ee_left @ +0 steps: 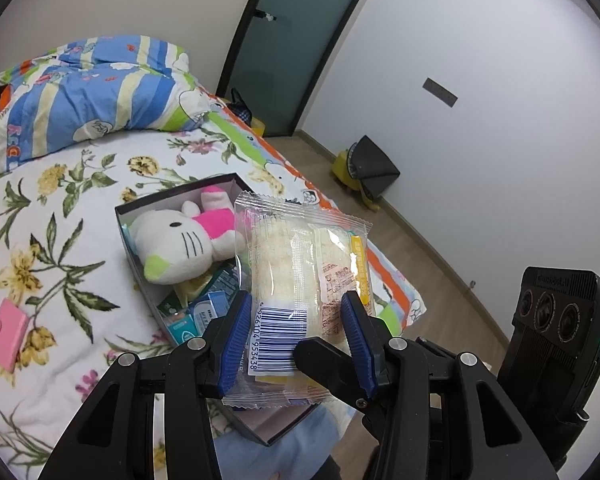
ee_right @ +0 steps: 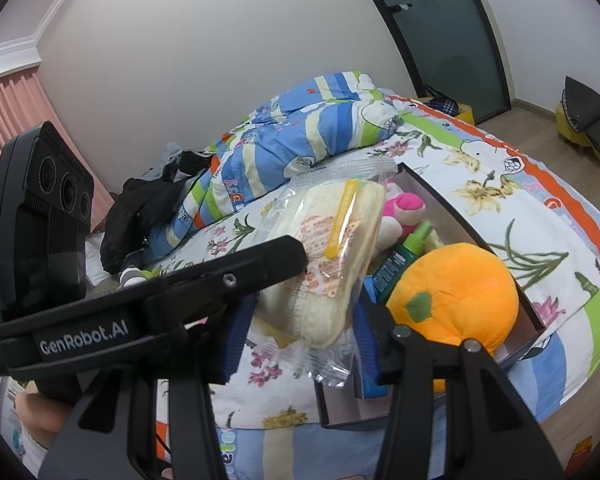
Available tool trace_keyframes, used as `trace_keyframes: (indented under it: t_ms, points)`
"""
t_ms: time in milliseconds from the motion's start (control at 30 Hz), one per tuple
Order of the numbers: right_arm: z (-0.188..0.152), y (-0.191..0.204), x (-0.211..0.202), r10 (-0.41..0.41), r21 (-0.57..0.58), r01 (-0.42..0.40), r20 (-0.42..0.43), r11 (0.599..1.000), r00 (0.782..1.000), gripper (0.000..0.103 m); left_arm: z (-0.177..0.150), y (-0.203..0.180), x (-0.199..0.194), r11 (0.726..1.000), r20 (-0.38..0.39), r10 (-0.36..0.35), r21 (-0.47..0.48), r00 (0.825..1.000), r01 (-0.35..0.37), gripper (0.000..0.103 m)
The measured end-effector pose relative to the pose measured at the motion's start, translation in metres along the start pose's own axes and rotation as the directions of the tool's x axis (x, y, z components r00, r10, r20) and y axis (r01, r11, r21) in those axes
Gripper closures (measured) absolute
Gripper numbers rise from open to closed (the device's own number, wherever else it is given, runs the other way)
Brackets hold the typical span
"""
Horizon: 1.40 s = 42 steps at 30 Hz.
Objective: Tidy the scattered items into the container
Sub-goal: 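Lower the bread pack into the box and open the right tool, then move the right tool back to the pink wallet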
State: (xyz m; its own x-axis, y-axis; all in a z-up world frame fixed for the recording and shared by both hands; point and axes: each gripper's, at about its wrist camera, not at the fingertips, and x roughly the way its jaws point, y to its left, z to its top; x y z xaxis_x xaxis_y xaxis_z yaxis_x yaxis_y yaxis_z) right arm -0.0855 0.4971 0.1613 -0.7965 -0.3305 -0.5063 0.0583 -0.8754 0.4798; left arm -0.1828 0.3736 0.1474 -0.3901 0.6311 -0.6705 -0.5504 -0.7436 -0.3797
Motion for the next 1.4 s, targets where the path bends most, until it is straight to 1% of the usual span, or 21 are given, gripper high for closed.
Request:
trace_keyframes:
  t_ms: [200,267,300,333,367,400,467,633,733,933,1133,1267,1400]
  points:
    - [-0.001,-0.004,0.005,-0.001,0.007,0.001,-0.006,1.0,1.0,0.054,-0.001,0.003,0.006,1.0,-0.007,-0.005,0.002,1.0,0.005,0.056]
    - [-0.001,-0.005,0.006,-0.016,0.009,0.016,-0.01,1.0,1.0,0.05,-0.002,0.004,0.007,1.0,-0.005,-0.002,0.005,1.0,0.002,0.054]
    - [-0.002,-0.006,0.007,-0.042,0.011,0.042,-0.009,0.999,0.999,0.033,-0.002,0.005,0.007,1.0,-0.005,0.012,0.004,1.0,-0.012,0.05]
    - [-0.002,-0.008,0.007,-0.077,0.016,0.077,-0.002,0.997,0.997,0.011,-0.002,0.007,0.006,1.0,-0.004,0.026,0.004,1.0,-0.026,0.034]
    - [-0.002,-0.009,0.006,-0.116,0.023,0.116,0.015,0.993,0.993,0.004,-0.002,0.009,0.004,0.999,0.0,0.038,0.003,0.999,-0.038,0.02]
    - [-0.003,-0.01,0.003,-0.147,0.03,0.146,0.039,0.989,0.988,0.001,-0.002,0.011,0.001,0.999,0.015,0.046,-0.002,0.999,-0.046,0.018]
    - [-0.003,-0.01,-0.001,-0.148,0.038,0.146,0.056,0.989,0.987,0.001,-0.003,0.015,-0.007,0.999,0.045,0.05,-0.007,0.998,-0.05,0.017]
    - [-0.002,-0.003,-0.001,-0.134,0.041,0.132,0.042,0.99,0.99,0.001,-0.002,0.026,-0.017,0.998,0.039,0.043,-0.049,0.998,-0.042,0.017]
    - [-0.003,0.006,-0.003,-0.129,0.032,0.127,0.043,0.991,0.991,0.001,-0.004,0.03,-0.027,0.998,0.048,0.043,-0.055,0.998,-0.041,0.017]
    - [-0.005,0.03,-0.008,-0.115,0.025,0.114,0.047,0.993,0.992,0.001,-0.007,0.043,-0.058,0.996,0.074,0.054,-0.077,0.996,-0.048,0.017]
    - [-0.007,0.067,-0.011,-0.094,-0.016,0.095,0.043,0.995,0.995,0.001,-0.013,0.064,-0.107,0.992,0.14,0.073,-0.109,0.988,-0.058,0.017]
    - [-0.011,0.096,-0.01,-0.076,-0.052,0.077,0.031,0.996,0.997,0.0,-0.02,0.08,-0.145,0.989,0.186,0.096,-0.13,0.978,-0.072,0.017]
    - [-0.016,0.134,-0.008,-0.06,-0.104,0.062,0.021,0.993,0.998,0.0,-0.03,0.099,-0.179,0.984,0.22,0.122,-0.158,0.968,-0.088,0.017]
